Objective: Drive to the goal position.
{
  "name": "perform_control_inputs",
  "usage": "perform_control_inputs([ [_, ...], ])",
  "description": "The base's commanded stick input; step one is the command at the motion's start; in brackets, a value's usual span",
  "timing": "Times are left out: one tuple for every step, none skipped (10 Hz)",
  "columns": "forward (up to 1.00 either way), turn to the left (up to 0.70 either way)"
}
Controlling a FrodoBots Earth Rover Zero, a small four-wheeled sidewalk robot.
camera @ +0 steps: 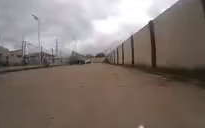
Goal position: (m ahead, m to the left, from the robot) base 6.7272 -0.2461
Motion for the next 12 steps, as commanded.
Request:
perform_control_inputs([
  [1.0,0.0],
  [1.0,0.0],
  [1.0,0.0],
  [1.0,0.0],
  [1.0,0.0],
  [1.0,0.0],
  [1.0,0.0],
  [1.0,0.0],
  [1.0,0.0],
  [1.0,0.0],
  [1.0,0.0],
  [1.0,0.0],
])
